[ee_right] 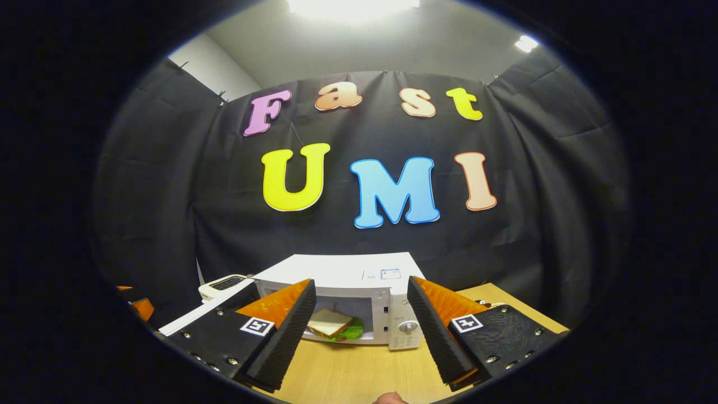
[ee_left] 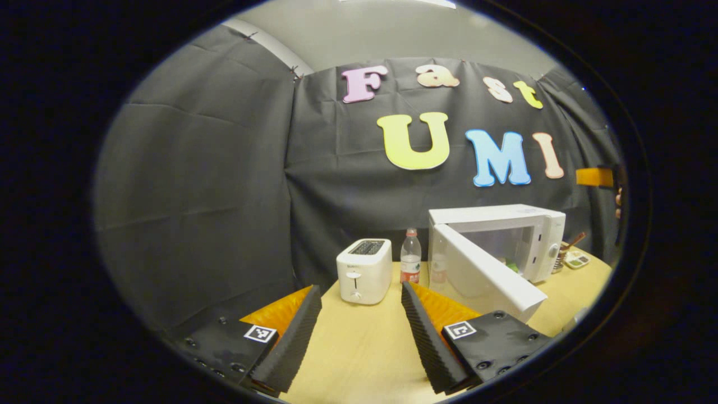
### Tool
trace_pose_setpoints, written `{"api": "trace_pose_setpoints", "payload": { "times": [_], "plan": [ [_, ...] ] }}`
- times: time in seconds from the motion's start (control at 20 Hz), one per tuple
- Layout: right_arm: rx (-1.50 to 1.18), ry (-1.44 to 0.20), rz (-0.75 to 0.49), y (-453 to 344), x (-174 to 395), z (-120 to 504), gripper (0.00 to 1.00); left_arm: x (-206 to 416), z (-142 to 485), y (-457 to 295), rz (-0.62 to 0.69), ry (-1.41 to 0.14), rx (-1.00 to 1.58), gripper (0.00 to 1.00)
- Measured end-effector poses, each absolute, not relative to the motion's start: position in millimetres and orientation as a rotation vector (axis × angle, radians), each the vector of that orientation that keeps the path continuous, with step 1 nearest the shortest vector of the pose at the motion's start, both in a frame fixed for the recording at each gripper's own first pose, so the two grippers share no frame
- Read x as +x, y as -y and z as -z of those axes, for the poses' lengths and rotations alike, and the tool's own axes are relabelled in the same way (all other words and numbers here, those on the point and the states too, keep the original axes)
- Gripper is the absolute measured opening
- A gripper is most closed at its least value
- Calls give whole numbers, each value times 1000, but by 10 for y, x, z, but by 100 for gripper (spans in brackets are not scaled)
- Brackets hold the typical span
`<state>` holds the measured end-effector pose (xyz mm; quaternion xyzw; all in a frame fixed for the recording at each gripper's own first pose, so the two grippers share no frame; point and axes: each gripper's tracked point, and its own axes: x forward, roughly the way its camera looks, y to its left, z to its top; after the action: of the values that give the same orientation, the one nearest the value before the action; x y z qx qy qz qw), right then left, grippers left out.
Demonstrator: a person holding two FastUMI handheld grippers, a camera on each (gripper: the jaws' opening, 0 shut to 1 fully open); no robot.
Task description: Open the microwave oven with the left hand, put the food in, and close the microwave oven.
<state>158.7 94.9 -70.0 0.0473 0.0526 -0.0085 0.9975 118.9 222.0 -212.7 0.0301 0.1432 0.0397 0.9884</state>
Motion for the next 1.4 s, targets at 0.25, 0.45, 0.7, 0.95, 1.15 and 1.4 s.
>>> {"api": "trace_pose_setpoints", "payload": {
  "times": [0.25,0.45,0.7,0.95,1.15,1.4],
  "plan": [
    [64,-81,69,-530,1391,564,99,1085,2518,-1892,-57,-382,55,41],
    [59,-99,108,-168,1189,585,99,1063,2653,-1606,-18,-424,18,14],
    [61,-101,133,243,918,596,99,1013,2631,-1416,-29,-444,10,8],
    [69,-114,129,569,668,659,99,989,2568,-1058,-26,-434,40,7],
    [87,-131,119,734,487,712,99,1042,2548,-659,31,-435,74,5],
    [100,-129,137,837,416,698,99,1203,2429,-194,126,-426,80,7]
  ]
}}
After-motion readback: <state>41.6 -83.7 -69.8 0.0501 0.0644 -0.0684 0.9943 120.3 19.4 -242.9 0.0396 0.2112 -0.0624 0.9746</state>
